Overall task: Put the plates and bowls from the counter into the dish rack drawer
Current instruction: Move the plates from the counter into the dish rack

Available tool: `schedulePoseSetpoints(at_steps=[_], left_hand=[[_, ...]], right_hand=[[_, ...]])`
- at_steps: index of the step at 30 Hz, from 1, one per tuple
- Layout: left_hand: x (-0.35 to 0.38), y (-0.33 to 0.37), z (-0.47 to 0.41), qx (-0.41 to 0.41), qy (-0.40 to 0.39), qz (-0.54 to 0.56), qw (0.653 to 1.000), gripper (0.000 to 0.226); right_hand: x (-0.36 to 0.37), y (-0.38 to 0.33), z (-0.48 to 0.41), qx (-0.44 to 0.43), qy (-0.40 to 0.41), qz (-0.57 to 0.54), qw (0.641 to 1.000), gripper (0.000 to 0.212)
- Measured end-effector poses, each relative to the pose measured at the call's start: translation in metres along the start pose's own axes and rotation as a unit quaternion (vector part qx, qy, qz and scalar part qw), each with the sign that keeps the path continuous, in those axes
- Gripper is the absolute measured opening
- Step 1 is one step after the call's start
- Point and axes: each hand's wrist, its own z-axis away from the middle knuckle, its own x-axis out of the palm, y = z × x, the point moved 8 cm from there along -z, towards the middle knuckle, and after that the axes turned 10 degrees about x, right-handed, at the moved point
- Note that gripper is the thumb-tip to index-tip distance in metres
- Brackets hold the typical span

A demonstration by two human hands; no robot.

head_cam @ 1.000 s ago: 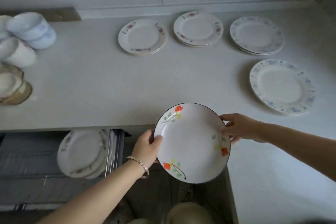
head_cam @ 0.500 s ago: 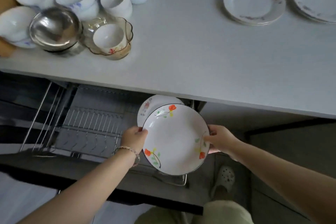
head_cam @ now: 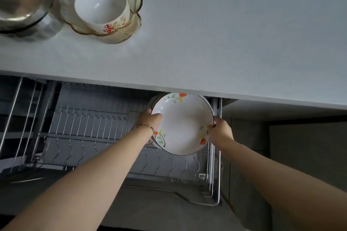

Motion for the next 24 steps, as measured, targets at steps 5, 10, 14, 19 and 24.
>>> schedulePoseSetpoints(at_steps=[5, 10, 14, 19, 24], left_hand=[[0.018, 0.002, -0.020, -0.002, -0.053, 0.007, 0.999, 0.040], [0.012, -0.005, -0.016, 0.042, 0.009, 0.051, 0.998, 0.022], [0.025, -0.064, 0.015, -0.151, 0.057, 0.132, 0.978, 0.060], [0.075, -0.071, 0.034, -0.258, -0.030, 0.423, 0.868, 0.050], [0.065, -0.067, 0.038, -0.227, -0.038, 0.371, 0.900, 0.044]], right_hand=[[0.001, 0.000, -0.005, 0.032, 0.052, -0.039, 0.997, 0.030], [0.005, 0.011, 0.000, 0.022, 0.056, -0.046, 0.997, 0.031], [0.022, 0.035, 0.005, 0.053, 0.040, -0.050, 0.997, 0.025], [0.032, 0.045, 0.001, 0.047, 0.041, -0.057, 0.996, 0.020], [0.030, 0.044, 0.001, 0.035, 0.013, -0.051, 0.998, 0.026]])
